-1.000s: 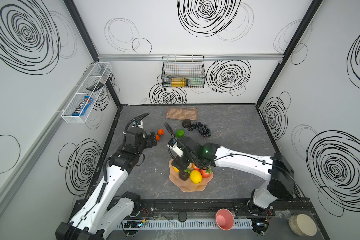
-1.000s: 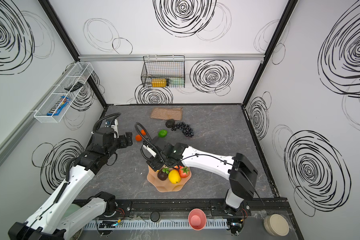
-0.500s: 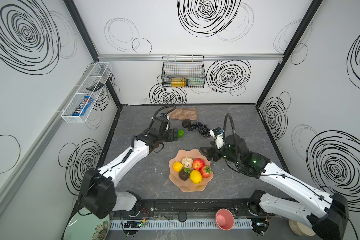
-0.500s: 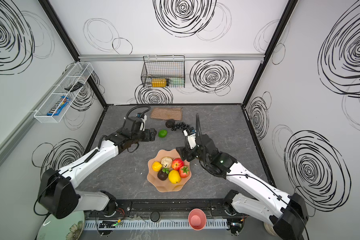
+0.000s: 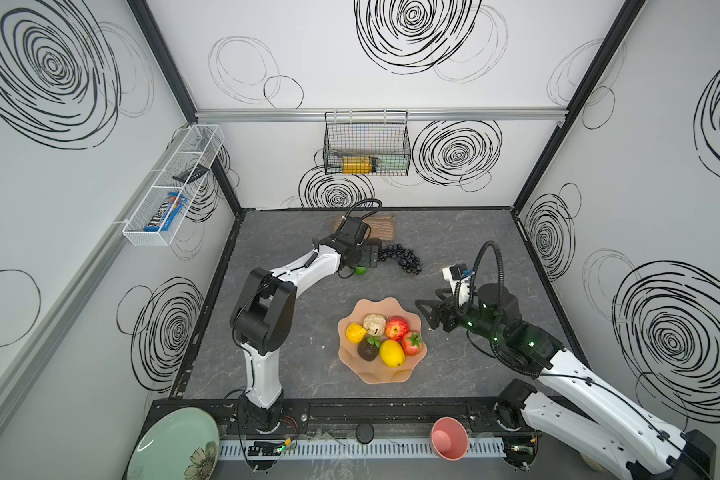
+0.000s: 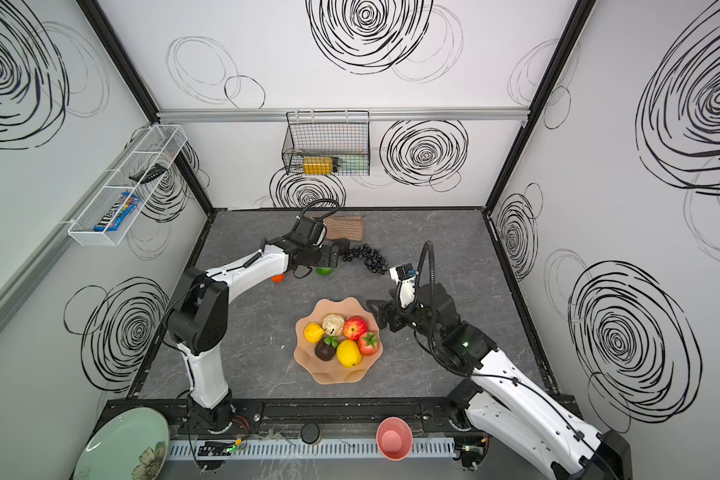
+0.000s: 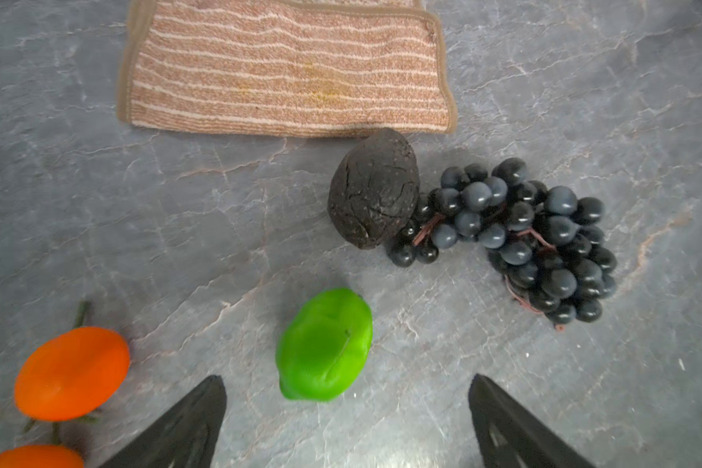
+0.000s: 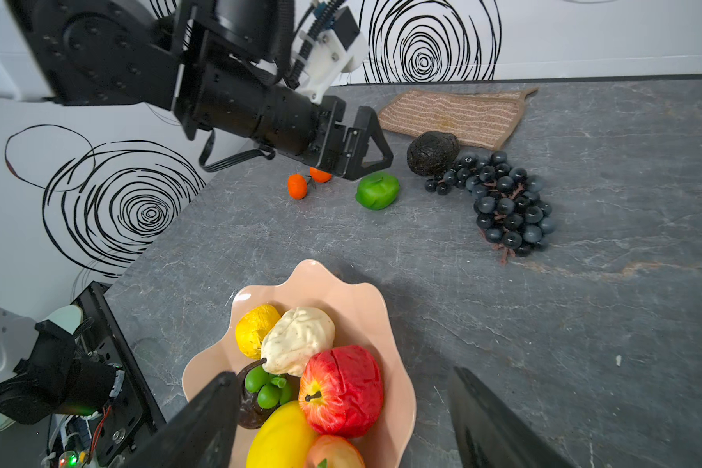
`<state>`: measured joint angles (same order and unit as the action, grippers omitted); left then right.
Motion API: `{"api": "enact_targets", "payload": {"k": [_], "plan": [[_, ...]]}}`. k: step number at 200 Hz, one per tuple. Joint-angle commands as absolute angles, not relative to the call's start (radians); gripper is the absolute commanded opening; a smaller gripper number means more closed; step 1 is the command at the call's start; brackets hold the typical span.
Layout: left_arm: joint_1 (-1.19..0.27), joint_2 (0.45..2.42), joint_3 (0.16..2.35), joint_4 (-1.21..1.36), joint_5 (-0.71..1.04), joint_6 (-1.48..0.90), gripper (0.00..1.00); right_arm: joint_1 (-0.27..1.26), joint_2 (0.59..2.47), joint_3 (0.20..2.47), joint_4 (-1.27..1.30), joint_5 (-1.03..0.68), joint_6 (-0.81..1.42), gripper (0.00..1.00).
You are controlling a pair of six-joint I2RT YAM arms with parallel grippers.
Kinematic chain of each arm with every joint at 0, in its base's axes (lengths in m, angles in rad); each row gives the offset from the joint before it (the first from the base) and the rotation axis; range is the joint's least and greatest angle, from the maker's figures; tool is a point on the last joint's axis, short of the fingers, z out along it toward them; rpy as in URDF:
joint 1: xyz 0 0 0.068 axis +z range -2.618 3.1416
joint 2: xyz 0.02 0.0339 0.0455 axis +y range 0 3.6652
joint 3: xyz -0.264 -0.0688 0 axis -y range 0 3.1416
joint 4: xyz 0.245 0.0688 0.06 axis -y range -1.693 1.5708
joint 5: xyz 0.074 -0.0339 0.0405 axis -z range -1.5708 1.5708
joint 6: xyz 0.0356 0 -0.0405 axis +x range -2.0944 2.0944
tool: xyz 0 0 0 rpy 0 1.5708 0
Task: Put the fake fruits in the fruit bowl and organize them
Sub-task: 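Reach the left gripper to the green lime and grasp it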
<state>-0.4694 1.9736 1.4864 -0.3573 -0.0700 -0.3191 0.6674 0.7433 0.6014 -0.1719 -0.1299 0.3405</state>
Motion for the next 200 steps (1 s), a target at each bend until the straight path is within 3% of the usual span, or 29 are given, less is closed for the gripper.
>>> {"api": "enact_targets", "payload": {"k": [1,48,116,163,200], "plan": [[-0.467,2.054,1.579,-0.444,-0.085,-0.251,0.98,0.655,0.711,0.594,-0.182,-0.140,0.344,0.85],[-0.459,2.177,1.698,-0.560,-0.103,-0.185,0.95,0.635,0.692,0.576,-0.196,-0.151,0.325,0.86],[-0.461,2.226,1.736,-0.618,-0.079,-0.189,0.74,0.618,0.703,0.574,-0.181,-0.173,0.319,0.86],[-0.459,2.238,1.728,-0.624,-0.088,-0.195,0.68,0.611,0.691,0.572,-0.194,-0.173,0.321,0.86],[-0.459,2.211,1.698,-0.594,-0.076,-0.215,0.56,0.609,0.688,0.572,-0.199,-0.173,0.326,0.86]]}}
